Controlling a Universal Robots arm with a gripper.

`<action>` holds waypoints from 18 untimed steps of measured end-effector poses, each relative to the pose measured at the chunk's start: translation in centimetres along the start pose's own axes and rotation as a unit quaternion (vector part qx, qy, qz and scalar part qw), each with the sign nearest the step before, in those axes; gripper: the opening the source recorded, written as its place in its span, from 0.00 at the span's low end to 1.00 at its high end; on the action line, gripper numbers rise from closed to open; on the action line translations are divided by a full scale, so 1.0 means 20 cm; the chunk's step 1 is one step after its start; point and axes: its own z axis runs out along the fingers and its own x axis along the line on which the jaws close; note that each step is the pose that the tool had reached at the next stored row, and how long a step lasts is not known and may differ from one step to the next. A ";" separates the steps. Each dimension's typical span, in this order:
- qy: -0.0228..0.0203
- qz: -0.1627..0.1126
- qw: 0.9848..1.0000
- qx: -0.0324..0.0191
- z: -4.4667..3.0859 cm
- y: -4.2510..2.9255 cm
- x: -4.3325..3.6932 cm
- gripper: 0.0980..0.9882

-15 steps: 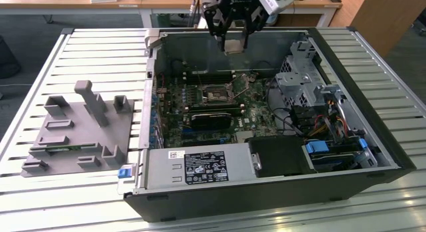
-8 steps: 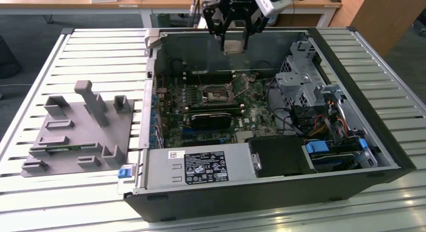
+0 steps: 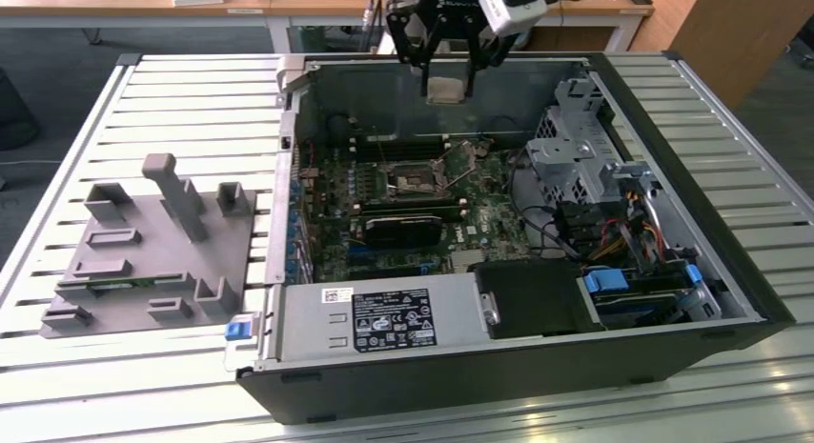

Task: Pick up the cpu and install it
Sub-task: 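Place the cpu into insertion slot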

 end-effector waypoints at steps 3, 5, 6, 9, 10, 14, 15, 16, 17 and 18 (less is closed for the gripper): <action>-0.001 0.024 1.000 0.000 0.002 0.000 0.000 0.50; -0.002 0.040 0.999 0.001 0.004 0.001 0.000 0.50; -0.002 0.048 0.999 0.001 0.004 0.001 0.000 0.50; -0.003 0.071 0.997 0.001 0.006 0.002 0.000 0.50; -0.004 0.079 0.997 0.001 0.007 0.002 0.000 0.50; -0.005 0.113 0.994 0.002 0.011 0.002 0.000 0.50; -0.006 0.121 0.993 0.002 0.011 0.002 0.001 0.50; -0.006 0.129 0.992 0.002 0.012 0.002 0.001 0.50; -0.006 0.137 0.991 0.002 0.013 0.002 0.001 0.50; -0.007 0.146 0.989 0.003 0.014 0.002 0.001 0.50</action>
